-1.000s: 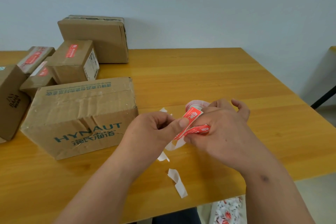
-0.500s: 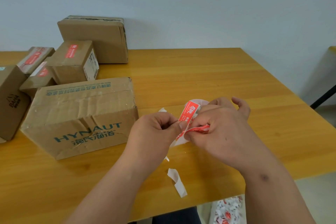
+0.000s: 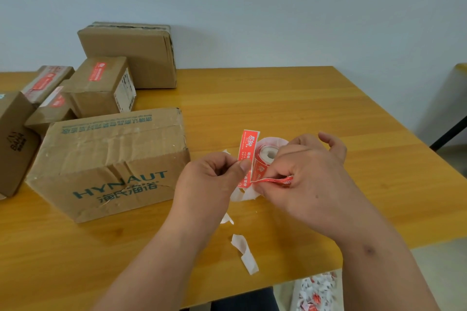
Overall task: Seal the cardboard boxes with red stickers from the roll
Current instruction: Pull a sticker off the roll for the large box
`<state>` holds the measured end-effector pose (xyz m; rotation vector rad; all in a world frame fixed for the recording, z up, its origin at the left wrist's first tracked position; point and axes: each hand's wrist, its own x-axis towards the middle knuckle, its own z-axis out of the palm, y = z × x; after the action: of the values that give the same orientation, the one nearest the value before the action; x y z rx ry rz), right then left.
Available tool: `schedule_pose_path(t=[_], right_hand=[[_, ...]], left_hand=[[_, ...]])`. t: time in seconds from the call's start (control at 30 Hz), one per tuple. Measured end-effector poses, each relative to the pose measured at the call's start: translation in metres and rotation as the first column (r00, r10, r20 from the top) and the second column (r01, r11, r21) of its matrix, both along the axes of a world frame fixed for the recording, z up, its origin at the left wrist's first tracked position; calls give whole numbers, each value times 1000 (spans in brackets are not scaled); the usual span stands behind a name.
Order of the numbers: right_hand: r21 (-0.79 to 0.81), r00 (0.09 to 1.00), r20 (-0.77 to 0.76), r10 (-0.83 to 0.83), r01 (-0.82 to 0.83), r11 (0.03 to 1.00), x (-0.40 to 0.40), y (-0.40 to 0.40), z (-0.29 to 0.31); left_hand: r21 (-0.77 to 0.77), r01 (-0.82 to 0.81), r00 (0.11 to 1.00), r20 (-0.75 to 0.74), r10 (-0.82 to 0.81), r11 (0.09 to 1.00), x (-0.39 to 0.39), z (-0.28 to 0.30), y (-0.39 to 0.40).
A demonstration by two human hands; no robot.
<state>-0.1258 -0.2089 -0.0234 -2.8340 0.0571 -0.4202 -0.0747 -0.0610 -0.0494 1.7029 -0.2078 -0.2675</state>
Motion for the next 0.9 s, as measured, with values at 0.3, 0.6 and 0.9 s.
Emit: schedule_pose_path(t=[0.3, 0.6, 0.9], right_hand=[[124, 1000, 2, 9, -10, 992, -6, -6, 7], [105, 994, 87, -73, 64, 992, -4, 3, 9], [206, 990, 97, -106, 84, 975, -3, 18, 7]], left_hand=[[17, -101, 995, -16, 101, 995, 7, -2, 2], [39, -38, 998, -56, 40, 999, 0, 9, 3], [-64, 28, 997, -75, -33, 998, -3, 11, 10]])
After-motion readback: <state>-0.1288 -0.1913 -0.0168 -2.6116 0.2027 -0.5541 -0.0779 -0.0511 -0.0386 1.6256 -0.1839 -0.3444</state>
